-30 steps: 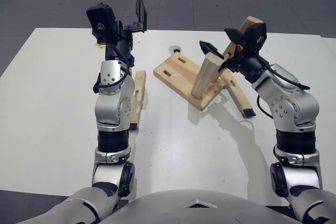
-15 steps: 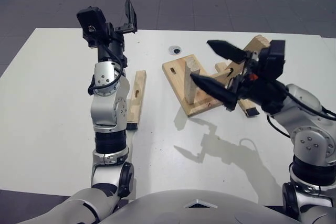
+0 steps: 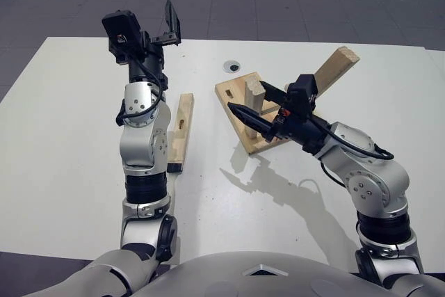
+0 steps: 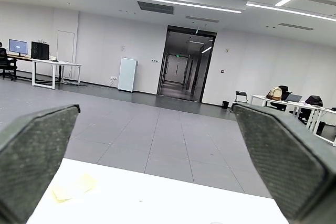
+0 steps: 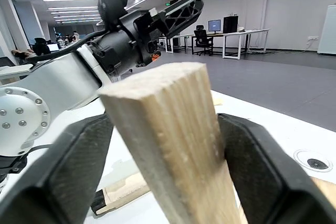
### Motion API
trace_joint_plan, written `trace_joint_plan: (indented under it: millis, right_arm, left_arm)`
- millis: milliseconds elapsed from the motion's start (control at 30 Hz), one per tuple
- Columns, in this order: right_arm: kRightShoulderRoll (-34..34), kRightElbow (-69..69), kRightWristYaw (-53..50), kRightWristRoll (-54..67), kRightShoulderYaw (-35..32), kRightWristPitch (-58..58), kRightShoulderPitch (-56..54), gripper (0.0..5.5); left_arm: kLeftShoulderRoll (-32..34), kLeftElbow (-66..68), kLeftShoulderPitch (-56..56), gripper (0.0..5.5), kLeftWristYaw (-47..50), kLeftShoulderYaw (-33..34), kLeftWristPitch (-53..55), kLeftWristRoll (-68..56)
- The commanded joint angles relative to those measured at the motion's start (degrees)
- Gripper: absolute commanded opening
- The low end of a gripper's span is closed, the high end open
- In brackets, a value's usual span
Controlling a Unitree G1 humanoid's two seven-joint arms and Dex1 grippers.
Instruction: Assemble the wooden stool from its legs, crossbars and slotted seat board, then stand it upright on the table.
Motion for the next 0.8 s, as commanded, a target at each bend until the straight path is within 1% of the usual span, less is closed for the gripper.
trace_joint_plan:
  millis: [33, 133, 167, 367, 500, 533, 633, 667, 733, 800]
  right_arm:
    - [-6.65, 2.21, 9.52, -1.29, 0.33, -1.12, -1.74, 2.84]
    - [-10.56, 6.80, 16.56, -3.56, 0.74, -3.14, -5.17, 2.33]
    - [-11.62, 8.48, 19.09, -4.36, 1.06, -4.04, -6.34, 2.24]
    - [-14.72, 15.86, 30.31, -8.10, 3.26, -9.44, -11.48, 2.03]
    - [-15.20, 19.13, 34.16, -10.63, 3.64, -13.80, -13.56, 1.99]
    - [-15.07, 19.83, 34.64, -11.15, 3.41, -14.85, -14.02, 2.35]
    - [-14.56, 18.70, 34.56, -10.51, 0.54, -16.94, -14.55, 2.76]
    - [-14.32, 17.22, 34.04, -9.30, -0.73, -16.76, -14.34, 2.94]
    - [-13.73, 14.23, 32.82, -7.40, -2.60, -16.33, -13.59, 3.15]
    - [-12.32, 11.18, 30.36, -5.08, -4.44, -15.53, -13.28, 3.46]
  left_arm:
    - [-0.63, 0.75, -0.02, 5.40, 0.25, -0.36, 0.63, 0.51]
    - [-0.86, 1.21, -0.12, 5.40, 0.18, -0.44, 0.73, 0.58]
    - [-0.95, 1.32, -0.18, 5.40, 0.13, -0.52, 0.80, 0.57]
    - [-1.33, 1.51, -0.16, 5.40, -0.55, -1.49, 1.74, 0.55]
    - [-1.35, 1.79, 0.18, 5.40, -1.22, -2.11, 2.34, 0.54]
    - [-1.34, 2.04, 0.22, 5.40, -1.47, -2.22, 2.44, 0.49]
    - [-0.35, 5.08, 0.59, 5.40, -3.35, -3.17, 3.38, 0.85]
    - [0.73, 6.55, 0.69, 5.40, -4.76, -3.78, 3.87, 1.21]
    - [3.52, 10.27, 0.55, 5.40, -7.90, -5.28, 5.32, 2.42]
    - [7.73, 16.29, -0.02, 5.40, -11.44, -8.26, 5.96, 5.87]
